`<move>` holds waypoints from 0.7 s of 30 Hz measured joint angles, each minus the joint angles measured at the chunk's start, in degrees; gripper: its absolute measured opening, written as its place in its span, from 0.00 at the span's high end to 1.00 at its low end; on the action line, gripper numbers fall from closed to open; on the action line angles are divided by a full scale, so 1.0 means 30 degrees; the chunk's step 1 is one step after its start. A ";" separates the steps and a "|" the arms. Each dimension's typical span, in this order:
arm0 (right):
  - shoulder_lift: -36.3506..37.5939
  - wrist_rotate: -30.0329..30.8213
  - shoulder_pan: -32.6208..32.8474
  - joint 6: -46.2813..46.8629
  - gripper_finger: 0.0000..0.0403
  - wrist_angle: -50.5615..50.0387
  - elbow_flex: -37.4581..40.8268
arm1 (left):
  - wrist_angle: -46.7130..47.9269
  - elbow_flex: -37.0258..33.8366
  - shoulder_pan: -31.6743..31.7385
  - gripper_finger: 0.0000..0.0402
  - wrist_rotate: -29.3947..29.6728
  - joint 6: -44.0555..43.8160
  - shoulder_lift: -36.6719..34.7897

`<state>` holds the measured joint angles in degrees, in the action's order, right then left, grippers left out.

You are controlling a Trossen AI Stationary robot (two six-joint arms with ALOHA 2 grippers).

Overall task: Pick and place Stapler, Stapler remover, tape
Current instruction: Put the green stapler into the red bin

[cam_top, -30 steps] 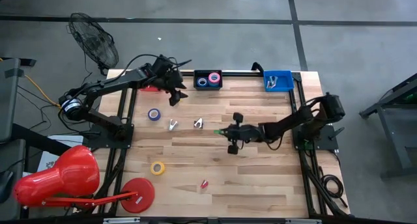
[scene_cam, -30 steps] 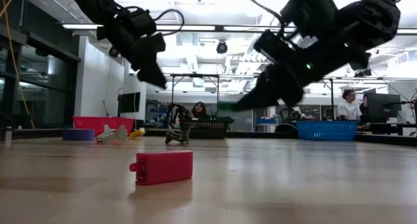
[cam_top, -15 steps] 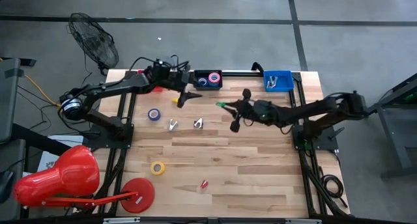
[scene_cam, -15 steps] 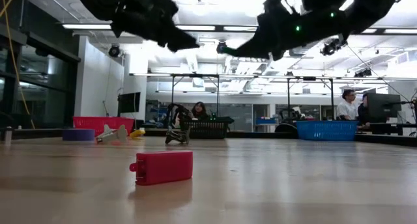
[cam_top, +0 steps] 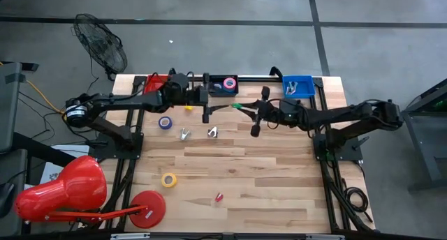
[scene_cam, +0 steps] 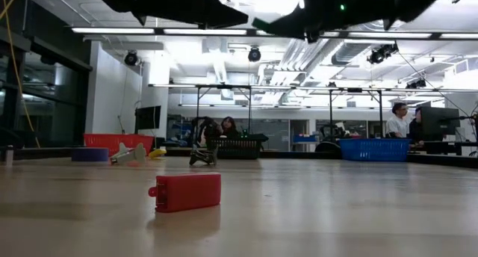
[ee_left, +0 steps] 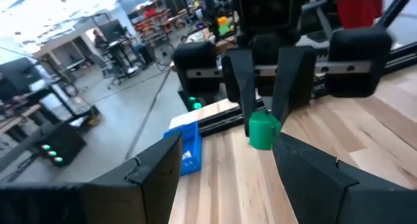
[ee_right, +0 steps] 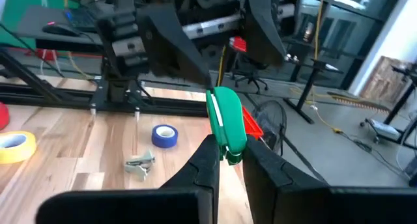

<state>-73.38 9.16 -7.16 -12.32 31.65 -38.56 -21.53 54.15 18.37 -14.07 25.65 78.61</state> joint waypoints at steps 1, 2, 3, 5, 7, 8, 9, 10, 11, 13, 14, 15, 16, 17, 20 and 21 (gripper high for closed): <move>0.0000 -0.0066 0.0000 -0.0178 0.91 -0.0339 -0.0329 | -0.0048 0.0000 -0.0141 0.42 0.0259 0.0021 0.0000; 0.0000 -0.0076 0.0000 -0.0335 0.91 -0.0693 -0.0636 | -0.0074 0.0000 -0.0234 0.42 0.0342 0.0021 0.0000; 0.0000 -0.0122 0.0000 -0.0506 0.91 -0.0970 -0.0923 | -0.0075 0.0000 -0.0341 0.42 0.0415 0.0021 0.0000; -0.0003 -0.0266 -0.0057 -0.0701 0.91 -0.1728 -0.1475 | -0.0137 0.0000 -0.0521 0.42 0.0472 0.0021 -0.0007; 0.0000 -0.0532 -0.0209 -0.0708 0.91 -0.2697 -0.2038 | -0.0295 0.0000 -0.0620 0.42 0.0615 0.0002 -0.0029; 0.0004 -0.0621 -0.0300 -0.0660 0.91 -0.3256 -0.2301 | -0.0361 0.0000 -0.0634 0.42 0.0754 -0.0035 -0.0029; 0.0007 -0.0679 -0.0376 -0.0619 0.91 -0.3769 -0.2507 | -0.0413 0.0000 -0.0634 0.42 0.0810 -0.0059 -0.0020; 0.0007 -0.0694 -0.0454 -0.0622 0.91 -0.4220 -0.2692 | -0.0391 0.0000 -0.0633 0.42 0.0810 -0.0060 -0.0007; 0.0007 -0.0722 -0.0520 -0.0636 0.91 -0.4484 -0.2803 | -0.0350 0.0000 -0.0634 0.42 0.0800 -0.0067 -0.0007; 0.0007 -0.0791 -0.0604 -0.0704 0.91 -0.4617 -0.2944 | -0.0353 0.0000 -0.0634 0.42 0.0744 -0.0097 -0.0007; 0.0007 -0.0804 -0.0619 -0.0706 0.91 -0.4631 -0.3010 | -0.0416 0.0000 -0.0634 0.42 0.0733 -0.0125 -0.0007; 0.0007 -0.0760 -0.0620 -0.0707 0.91 -0.4652 -0.3079 | -0.0456 0.0000 -0.0634 0.42 0.0675 -0.0131 -0.0007; 0.0007 -0.0674 -0.0627 -0.0713 0.91 -0.4695 -0.3136 | -0.0480 0.0000 -0.0634 0.42 0.0613 -0.0134 -0.0012; 0.0007 -0.0621 -0.0627 -0.0707 0.91 -0.4638 -0.3163 | -0.0507 0.0007 -0.0634 0.42 0.0526 -0.0150 -0.0011; -0.0015 -0.0725 -0.0627 -0.0458 0.91 -0.4896 -0.3220 | -0.0451 0.0029 -0.0738 0.42 0.0471 -0.0183 0.0029; -0.0015 -0.0785 -0.0620 -0.0447 0.91 -0.5026 -0.3215 | -0.0509 0.0029 -0.0743 0.42 0.0612 -0.0179 0.0029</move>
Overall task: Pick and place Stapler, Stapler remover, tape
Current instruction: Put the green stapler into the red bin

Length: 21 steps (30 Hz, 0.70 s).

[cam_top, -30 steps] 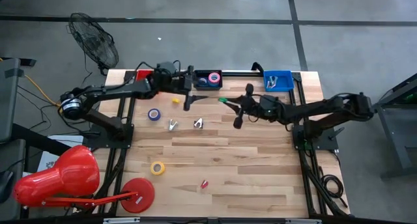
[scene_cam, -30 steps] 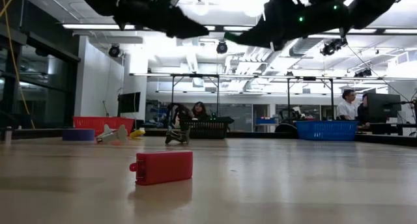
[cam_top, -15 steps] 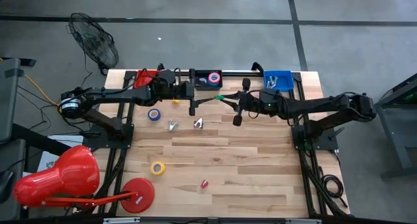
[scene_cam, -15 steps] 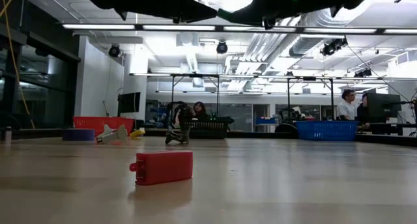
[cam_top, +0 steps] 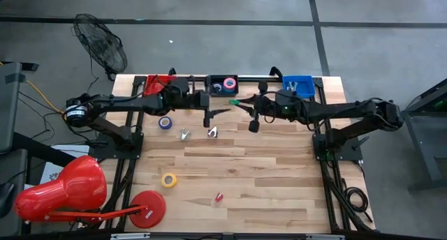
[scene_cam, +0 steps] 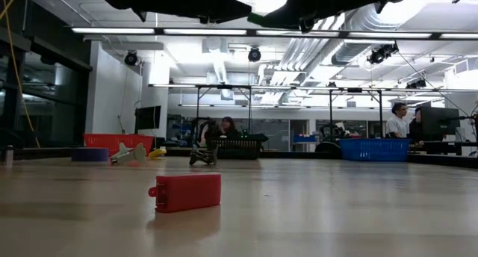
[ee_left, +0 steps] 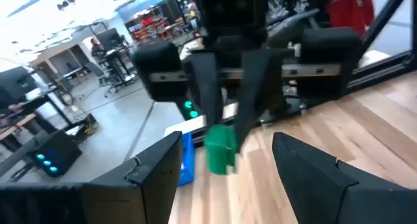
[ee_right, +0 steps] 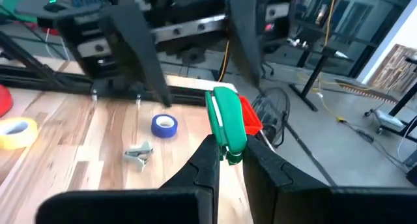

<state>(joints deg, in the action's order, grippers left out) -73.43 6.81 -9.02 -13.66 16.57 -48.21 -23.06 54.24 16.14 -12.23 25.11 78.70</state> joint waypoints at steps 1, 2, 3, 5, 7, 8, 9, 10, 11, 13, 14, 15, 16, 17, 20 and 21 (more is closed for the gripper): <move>0.0000 -0.0037 0.0036 0.0011 0.91 -0.0144 0.0000 | -0.0027 0.0000 0.0018 0.42 0.0163 0.0005 -0.0001; 0.0000 -0.0049 0.0087 0.0025 0.91 -0.0427 0.0000 | -0.0031 0.0000 0.0051 0.42 0.0270 0.0010 -0.0007; 0.0000 -0.0039 0.0140 0.0025 0.91 -0.0632 0.0007 | 0.0022 0.0000 0.0090 0.42 0.0365 0.0004 -0.0001; 0.0000 -0.0002 0.0154 0.0032 0.91 -0.0674 0.0007 | 0.0076 0.0000 0.0105 0.42 0.0380 0.0011 0.0000; 0.0000 -0.0063 0.0159 0.0032 0.91 -0.0547 0.0007 | 0.0209 0.0000 0.0087 0.42 0.0365 0.0011 -0.0007; 0.0000 -0.0063 0.0161 0.0032 0.91 -0.0433 0.0007 | 0.0352 0.0000 0.0082 0.42 0.0365 0.0018 -0.0007; 0.0000 -0.0063 0.0161 0.0032 0.91 -0.0392 0.0007 | 0.0427 0.0000 0.0081 0.42 0.0365 0.0025 -0.0006; 0.0000 -0.0065 0.0155 0.0032 0.91 -0.0298 0.0015 | 0.0433 0.0000 0.0087 0.42 0.0379 0.0032 0.0000; 0.0000 -0.0065 0.0132 0.0032 0.91 -0.0091 0.0015 | 0.0426 0.0000 0.0094 0.42 0.0345 0.0025 -0.0007; 0.0000 -0.0072 0.0132 0.0032 0.91 0.0257 0.0022 | 0.0477 0.0000 0.0102 0.42 0.0278 0.0025 -0.0007; 0.0000 -0.0065 0.0125 0.0032 0.91 0.0456 0.0022 | 0.0525 0.0000 0.0102 0.42 0.0278 0.0025 -0.0007; 0.0000 -0.0065 0.0125 0.0033 0.91 0.0574 0.0022 | 0.0533 0.0000 0.0102 0.42 0.0271 0.0025 -0.0007; 0.0000 -0.0065 0.0125 0.0039 0.91 0.0556 0.0022 | 0.0528 0.0000 0.0102 0.42 0.0263 0.0025 -0.0007; 0.0000 -0.0065 0.0115 0.0038 0.91 0.0543 0.0022 | 0.0530 0.0000 0.0101 0.42 0.0263 0.0025 -0.0007; 0.0000 -0.0137 0.0088 0.0039 0.91 0.0543 0.0022 | 0.0543 0.0000 0.0102 0.42 0.0256 0.0033 -0.0007; -0.0035 -0.0188 0.0088 0.0039 0.91 0.0568 0.0022 | 0.0543 0.0000 0.0102 0.42 0.0256 0.0033 -0.0007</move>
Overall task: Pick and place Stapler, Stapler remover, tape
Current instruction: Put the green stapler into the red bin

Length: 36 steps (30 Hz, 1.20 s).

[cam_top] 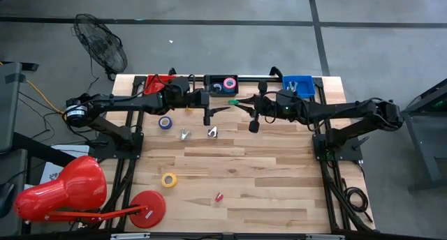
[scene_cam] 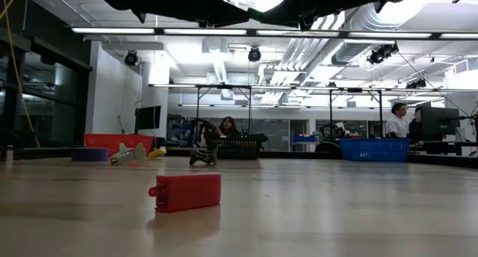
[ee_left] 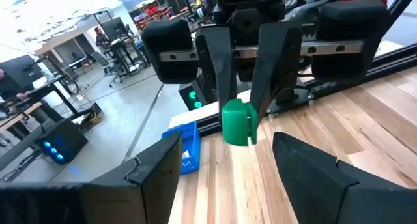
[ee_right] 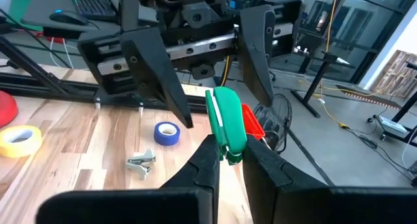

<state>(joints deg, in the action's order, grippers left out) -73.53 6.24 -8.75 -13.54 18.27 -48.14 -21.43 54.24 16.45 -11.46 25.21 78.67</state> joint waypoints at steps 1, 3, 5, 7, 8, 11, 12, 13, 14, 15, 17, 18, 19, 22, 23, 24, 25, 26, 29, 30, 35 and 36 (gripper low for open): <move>-0.0073 -0.0008 0.0000 0.0000 0.91 0.0060 0.0000 | 0.0000 0.0000 0.0000 0.42 0.0000 0.0000 0.0000; -0.0273 -0.0076 -0.0024 0.0005 0.91 0.0193 0.0009 | 0.0000 0.0000 0.0000 0.42 0.0000 0.0000 0.0000; -0.0627 -0.0374 -0.0080 0.0143 0.91 0.0622 0.0015 | 0.0000 0.0000 0.0000 0.42 0.0000 0.0000 0.0000; -0.0977 -0.0394 -0.0080 0.0284 0.91 0.1078 0.0015 | 0.0007 0.0000 0.0000 0.42 0.0000 0.0000 0.0000; -0.1045 -0.0227 -0.0080 0.0278 0.91 0.1162 0.0021 | 0.0007 0.0000 0.0000 0.42 -0.0006 0.0000 0.0000; -0.1073 -0.0192 -0.0205 0.0330 0.91 0.1249 0.0029 | 0.0044 0.0000 0.0000 0.42 -0.0001 0.0000 -0.0007; -0.1073 -0.0276 -0.0273 0.0412 0.91 0.1296 0.0029 | 0.0048 0.0000 0.0000 0.42 -0.0007 0.0000 -0.0007; -0.1073 -0.0347 -0.0346 0.0492 0.91 0.1300 0.0029 | 0.0055 0.0000 0.0000 0.42 -0.0007 0.0000 -0.0007; -0.1073 -0.0375 -0.0388 0.0518 0.91 0.1318 0.0029 | 0.0087 0.0000 0.0000 0.42 -0.0005 0.0000 -0.0007; -0.1073 -0.0469 -0.0475 0.0525 0.91 0.1391 0.0029 | 0.0149 0.0000 0.0000 0.42 -0.0007 0.0000 -0.0015; -0.1073 -0.0685 -0.0557 0.0551 0.91 0.1565 0.0029 | 0.0219 0.0000 0.0000 0.42 -0.0007 0.0000 -0.0015; -0.1067 -0.0731 -0.0601 0.0605 0.91 0.1610 0.0029 | 0.0219 0.0000 0.0000 0.42 -0.0008 0.0001 -0.0015; -0.1066 -0.0741 -0.0624 0.0703 0.91 0.1615 0.0029 | 0.0215 0.0000 0.0000 0.43 -0.0011 0.0000 -0.0015; -0.1066 -0.0897 -0.0717 0.0860 0.91 0.1571 0.0029 | 0.0219 0.0000 0.0000 0.48 -0.0007 0.0003 -0.0015; -0.1066 -0.0954 -0.0721 0.0860 0.91 0.1574 0.0029 | 0.0213 0.0000 0.0000 0.50 0.0011 0.0007 -0.0015; -0.1066 -0.0975 -0.0721 0.0860 0.91 0.1586 0.0029 | 0.0211 0.0000 0.0000 0.53 0.0034 0.0007 -0.0015; -0.1066 -0.0978 -0.0721 0.0860 0.91 0.1585 0.0029 | 0.0211 0.0000 0.0000 0.56 0.0073 0.0007 -0.0015; -0.1066 -0.0991 -0.0721 0.0860 0.91 0.1571 0.0029 | 0.0211 0.0000 0.0000 0.58 0.0095 0.0007 -0.0015; -0.1066 -0.1002 -0.0721 0.0860 0.91 0.1569 0.0029 | 0.0211 0.0000 0.0000 0.66 0.0102 0.0007 -0.0015; -0.1066 -0.1011 -0.0721 0.0860 0.91 0.1571 0.0029 | 0.0211 0.0000 0.0000 0.68 0.0095 0.0007 -0.0015; -0.1109 -0.1105 -0.0721 0.0867 0.91 0.1527 0.0029 | 0.0203 0.0000 0.0000 0.78 0.0102 0.0006 -0.0015; -0.1109 -0.1137 -0.0721 0.0867 0.91 0.1528 0.0029 | 0.0189 0.0000 0.0000 0.79 0.0110 0.0000 -0.0015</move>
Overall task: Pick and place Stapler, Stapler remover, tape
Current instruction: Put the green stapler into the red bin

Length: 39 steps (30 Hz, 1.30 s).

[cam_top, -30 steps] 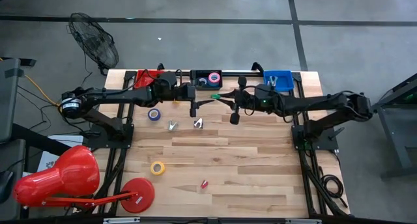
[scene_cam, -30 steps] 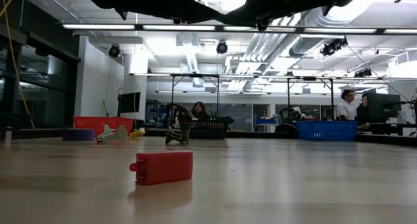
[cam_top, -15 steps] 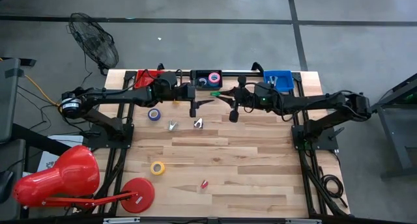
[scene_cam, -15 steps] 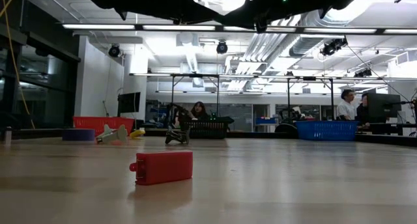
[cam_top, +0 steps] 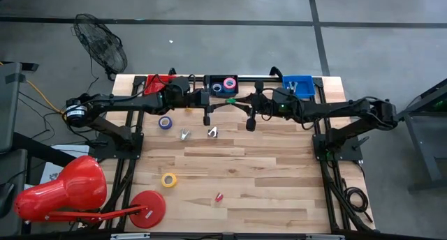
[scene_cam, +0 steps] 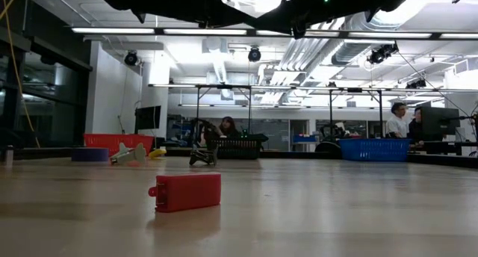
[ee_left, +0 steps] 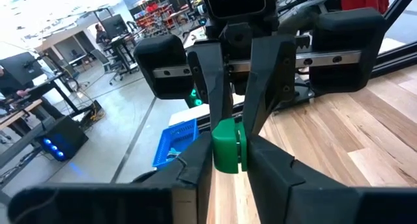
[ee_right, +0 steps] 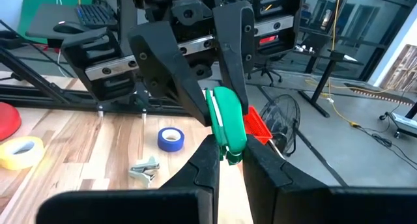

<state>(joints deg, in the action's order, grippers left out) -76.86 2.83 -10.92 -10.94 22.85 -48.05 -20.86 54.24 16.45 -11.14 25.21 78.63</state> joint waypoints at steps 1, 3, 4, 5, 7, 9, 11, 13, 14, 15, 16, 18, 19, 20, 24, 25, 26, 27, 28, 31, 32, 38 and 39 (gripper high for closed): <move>0.0000 0.0007 0.0000 -0.0007 0.91 0.0014 0.0000 | -0.0014 0.0000 0.0000 0.80 0.0007 -0.0007 0.0000; 0.0000 0.0015 0.0000 -0.0007 0.91 0.0014 0.0000 | -0.0008 0.0000 0.0006 0.82 -0.0005 -0.0042 -0.0007; 0.0000 0.0011 0.0000 -0.0007 0.91 0.0018 0.0000 | -0.0007 0.0000 0.0007 0.82 -0.0058 -0.0048 -0.0007; 0.0000 0.0007 0.0000 -0.0007 0.91 0.0022 0.0000 | -0.0014 0.0000 0.0015 0.83 -0.0117 -0.0051 -0.0007; 0.0000 0.0022 0.0000 0.0028 0.91 0.0014 0.0000 | -0.0009 0.0000 0.0015 0.83 -0.0170 -0.0051 -0.0007; 0.0000 0.0016 0.0000 0.0087 0.91 0.0014 0.0000 | -0.0014 -0.0007 0.0015 0.83 -0.0190 -0.0051 -0.0007; 0.0000 0.0017 0.0000 0.0102 0.91 0.0022 0.0000 | -0.0009 -0.0007 0.0015 0.83 -0.0195 -0.0051 -0.0007; 0.0000 0.0084 0.0007 0.0104 0.90 0.0026 0.0000 | -0.0014 -0.0007 0.0015 0.84 -0.0197 -0.0051 -0.0007; -0.0001 0.0099 0.0008 0.0109 0.88 0.0026 0.0000 | -0.0007 -0.0007 0.0012 0.84 -0.0216 -0.0043 -0.0007; -0.0007 0.0094 0.0015 0.0117 0.87 0.0022 0.0000 | -0.0007 -0.0007 0.0008 0.84 -0.0242 -0.0035 -0.0007; -0.0007 0.0087 0.0025 0.0123 0.85 0.0029 0.0000 | -0.0007 -0.0007 0.0007 0.84 -0.0248 -0.0014 -0.0007; -0.0007 0.0066 0.0029 0.0151 0.81 0.0031 0.0000 | -0.0001 -0.0007 0.0007 0.84 -0.0236 0.0028 -0.0007; -0.0007 0.0079 0.0029 0.0153 0.80 0.0034 0.0000 | 0.0005 -0.0007 0.0007 0.84 -0.0189 0.0034 -0.0007; -0.0007 0.0193 0.0029 0.0157 0.78 0.0040 0.0000 | 0.0019 -0.0007 0.0007 0.84 -0.0131 0.0031 -0.0007; 0.0028 0.0633 0.0029 0.0153 0.73 0.0035 0.0000 | 0.0110 -0.0007 0.0015 0.84 0.0000 0.0030 -0.0007; 0.0052 0.0551 0.0022 0.0153 0.72 0.0022 0.0000 | 0.0161 -0.0007 0.0007 0.84 0.0000 0.0037 -0.0007; 0.0080 0.0384 0.0022 0.0160 0.71 0.0037 0.0000 | 0.0254 -0.0007 0.0007 0.84 0.0020 0.0084 -0.0007; 0.0094 0.0205 0.0022 0.0211 0.69 0.0045 0.0000 | 0.0399 -0.0007 0.0007 0.84 0.0234 0.0161 -0.0007; 0.0120 0.0094 0.0022 0.0305 0.68 0.0025 0.0000 | 0.0564 -0.0007 0.0007 0.84 0.0553 0.0201 -0.0007; 0.0131 0.0303 0.0029 0.0820 0.63 -0.0321 0.0000 | 0.1218 -0.0015 0.0007 0.84 0.2013 0.0440 -0.0007; 0.0131 0.0498 0.0029 0.1114 0.61 -0.0531 0.0000 | 0.1584 -0.0015 0.0007 0.84 0.2699 0.0519 -0.0007; 0.0146 0.2689 0.0022 0.2745 0.50 -0.2388 0.0000 | 0.4782 -0.0015 0.0015 0.84 0.8920 0.0342 -0.0007; 0.0146 0.2788 0.0022 0.2845 0.49 -0.2678 0.0000 | 0.5432 -0.0015 0.0022 0.84 1.0107 0.0042 -0.0007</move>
<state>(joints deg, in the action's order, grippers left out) -76.42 11.19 -10.85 -2.40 14.82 -48.05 -4.57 54.19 16.51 19.19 25.34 78.61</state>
